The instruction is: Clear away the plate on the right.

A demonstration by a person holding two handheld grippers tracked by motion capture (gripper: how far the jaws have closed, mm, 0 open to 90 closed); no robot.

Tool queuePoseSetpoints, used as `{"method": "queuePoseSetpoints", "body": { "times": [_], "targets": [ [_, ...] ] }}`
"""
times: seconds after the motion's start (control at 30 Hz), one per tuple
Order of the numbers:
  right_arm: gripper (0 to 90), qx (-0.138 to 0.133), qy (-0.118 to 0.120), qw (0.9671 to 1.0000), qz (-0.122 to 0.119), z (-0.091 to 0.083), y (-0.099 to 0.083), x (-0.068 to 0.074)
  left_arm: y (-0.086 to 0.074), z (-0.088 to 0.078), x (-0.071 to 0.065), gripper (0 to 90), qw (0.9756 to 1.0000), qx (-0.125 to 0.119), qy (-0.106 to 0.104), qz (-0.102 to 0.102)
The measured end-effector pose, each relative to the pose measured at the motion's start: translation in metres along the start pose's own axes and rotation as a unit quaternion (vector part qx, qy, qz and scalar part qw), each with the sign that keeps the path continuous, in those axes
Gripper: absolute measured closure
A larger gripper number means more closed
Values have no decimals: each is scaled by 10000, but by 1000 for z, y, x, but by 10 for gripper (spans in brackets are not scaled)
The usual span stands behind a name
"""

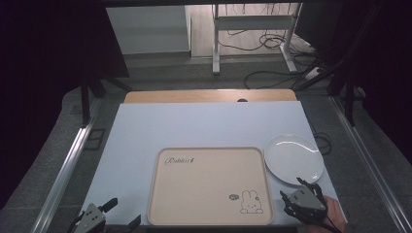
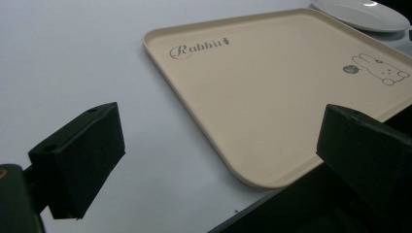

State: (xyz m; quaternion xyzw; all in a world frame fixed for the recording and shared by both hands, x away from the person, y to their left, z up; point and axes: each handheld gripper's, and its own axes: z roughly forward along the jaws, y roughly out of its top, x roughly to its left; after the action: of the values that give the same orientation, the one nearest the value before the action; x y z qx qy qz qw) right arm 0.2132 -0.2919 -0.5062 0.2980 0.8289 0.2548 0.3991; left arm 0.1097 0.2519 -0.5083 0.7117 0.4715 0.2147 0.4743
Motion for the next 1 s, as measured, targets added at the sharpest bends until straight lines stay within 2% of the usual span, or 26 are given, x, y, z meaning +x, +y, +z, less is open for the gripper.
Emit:
{"method": "queuePoseSetpoints", "body": {
  "times": [0.03,0.23,0.3,0.33,0.4,0.5,0.53,0.6,0.77,0.8,0.9,0.93,0.97,1.0],
  "targets": [
    [331,30,-29,9999,-118,1,1,1,0,0,0,30,10000,2,0,3],
    [341,135,-156,9990,-397,4,1,2,0,0,0,30,10000,0,0,0],
    [344,185,-250,9983,-496,5,2,3,0,0,0,29,10000,2,0,2],
    [357,223,-322,9972,-638,5,2,4,0,0,0,29,10000,1,-1,1],
    [367,238,-345,9965,-718,6,3,5,0,0,0,30,10000,0,0,-2],
    [390,328,-460,9933,-1010,8,3,9,0,0,0,30,10000,1,0,2],
    [397,383,-540,9905,-1209,9,4,12,0,0,0,30,10000,1,0,5],
    [413,396,-568,9896,-1257,10,4,13,0,0,0,29,10000,-2,1,6],
    [445,523,-723,9829,-1612,13,5,15,0,0,0,30,10000,-2,1,4],
    [445,523,-723,9829,-1612,13,5,15,0,0,0,30,10000,-1,0,3],
    [460,582,-788,9794,-1769,14,5,17,0,0,0,30,10000,-2,-1,0],
    [473,661,-840,9747,-1963,17,4,18,0,0,0,30,10000,-1,-2,0],
    [473,661,-840,9747,-1963,17,4,18,0,0,0,30,10000,-1,-2,0],
    [481,691,-848,9720,-2081,18,4,19,0,0,0,30,10000,-1,-3,1]
  ]
}}
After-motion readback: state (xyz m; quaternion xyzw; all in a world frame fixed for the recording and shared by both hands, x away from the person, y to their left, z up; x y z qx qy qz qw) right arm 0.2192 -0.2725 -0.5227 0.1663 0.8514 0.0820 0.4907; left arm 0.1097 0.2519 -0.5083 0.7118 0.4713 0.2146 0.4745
